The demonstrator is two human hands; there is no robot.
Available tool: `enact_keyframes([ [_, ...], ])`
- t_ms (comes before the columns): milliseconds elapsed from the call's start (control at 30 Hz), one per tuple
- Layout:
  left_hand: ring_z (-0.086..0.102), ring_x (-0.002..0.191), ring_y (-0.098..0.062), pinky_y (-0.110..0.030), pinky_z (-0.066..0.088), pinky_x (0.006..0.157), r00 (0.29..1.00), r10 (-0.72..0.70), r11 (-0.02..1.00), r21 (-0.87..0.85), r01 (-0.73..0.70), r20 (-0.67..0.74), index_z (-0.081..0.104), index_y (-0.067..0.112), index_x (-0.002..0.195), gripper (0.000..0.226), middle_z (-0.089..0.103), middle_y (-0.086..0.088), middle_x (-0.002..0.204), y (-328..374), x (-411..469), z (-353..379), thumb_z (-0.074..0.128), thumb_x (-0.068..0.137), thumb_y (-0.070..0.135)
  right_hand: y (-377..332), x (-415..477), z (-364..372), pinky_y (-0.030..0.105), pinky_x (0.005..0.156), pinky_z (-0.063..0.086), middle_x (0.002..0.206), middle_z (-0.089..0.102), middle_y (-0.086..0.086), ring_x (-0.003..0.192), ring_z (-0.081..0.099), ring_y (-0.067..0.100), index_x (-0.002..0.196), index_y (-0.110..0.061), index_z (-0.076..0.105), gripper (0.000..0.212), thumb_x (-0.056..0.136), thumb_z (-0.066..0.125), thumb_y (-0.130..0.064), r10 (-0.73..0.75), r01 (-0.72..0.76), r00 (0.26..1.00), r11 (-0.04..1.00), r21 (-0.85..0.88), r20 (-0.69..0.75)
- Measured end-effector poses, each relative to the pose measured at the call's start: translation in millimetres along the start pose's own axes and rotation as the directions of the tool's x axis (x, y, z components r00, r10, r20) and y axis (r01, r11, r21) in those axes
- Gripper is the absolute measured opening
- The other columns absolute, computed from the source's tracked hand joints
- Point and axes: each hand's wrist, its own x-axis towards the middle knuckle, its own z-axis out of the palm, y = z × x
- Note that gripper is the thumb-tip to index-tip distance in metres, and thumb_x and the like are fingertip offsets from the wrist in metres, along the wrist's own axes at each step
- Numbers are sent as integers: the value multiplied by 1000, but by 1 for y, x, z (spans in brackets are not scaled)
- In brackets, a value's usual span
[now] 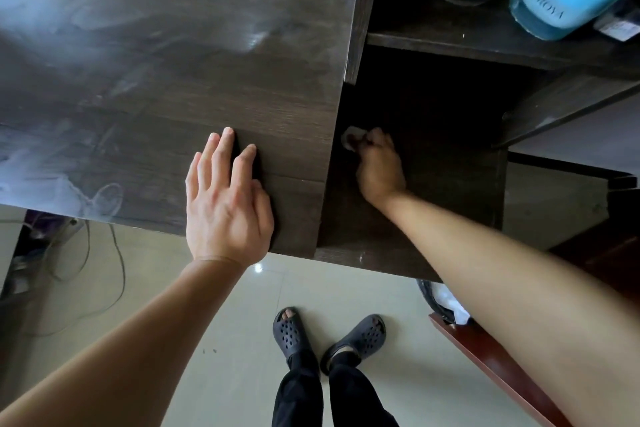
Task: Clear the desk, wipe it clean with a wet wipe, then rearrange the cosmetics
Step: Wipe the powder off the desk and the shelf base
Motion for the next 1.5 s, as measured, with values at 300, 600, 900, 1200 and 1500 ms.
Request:
enact_keyframes([
  [300, 30, 137, -38, -49, 21, 114, 1000, -3, 1000, 19, 3, 3, 53, 2, 125, 48, 39, -22, 145, 2, 0, -2, 38, 84, 20, 5, -106, -3, 20, 73, 43, 92, 62, 10, 87, 60, 16, 94, -7, 66, 14, 85, 58, 0, -314, 242, 906, 934, 263, 282],
  [600, 29, 138, -38, -48, 19, 115, 1000, 11, 999, 43, -11, 5, 51, 2, 127, 47, 37, -22, 146, -2, -1, 0, 38, 85, 20, -26, -54, 19, 40, 99, 40, 132, 47, 24, 120, 47, 38, 124, -2, 57, 40, 87, 43, -3, 0, -3, 999, 995, 97, 33],
  [900, 29, 138, -38, -47, 18, 116, 1000, 9, 999, 38, -9, -9, 52, 2, 127, 46, 37, -22, 146, 0, -1, 0, 38, 87, 20, 20, -183, 4, 23, 74, 41, 95, 54, -2, 86, 50, 9, 103, -15, 68, 25, 91, 46, -13, -164, 136, 982, 957, 256, 93],
  [1200, 28, 137, -39, -48, 20, 114, 1000, 25, 999, 32, -24, -15, 50, 2, 128, 47, 37, -22, 146, -2, -2, 2, 37, 87, 21, -17, -180, 52, 26, 72, 49, 106, 56, 6, 95, 51, 18, 118, -16, 63, 43, 83, 49, 3, 104, -76, 988, 972, 223, -117],
  [1500, 27, 138, -38, -51, 20, 113, 999, 33, 999, 6, -33, -15, 49, 1, 127, 47, 35, -22, 147, -3, -2, 3, 38, 85, 19, 83, -208, 14, 28, 75, 43, 91, 58, 13, 85, 58, 33, 109, -12, 69, 39, 80, 54, 8, 254, -239, 937, 967, 90, -239],
])
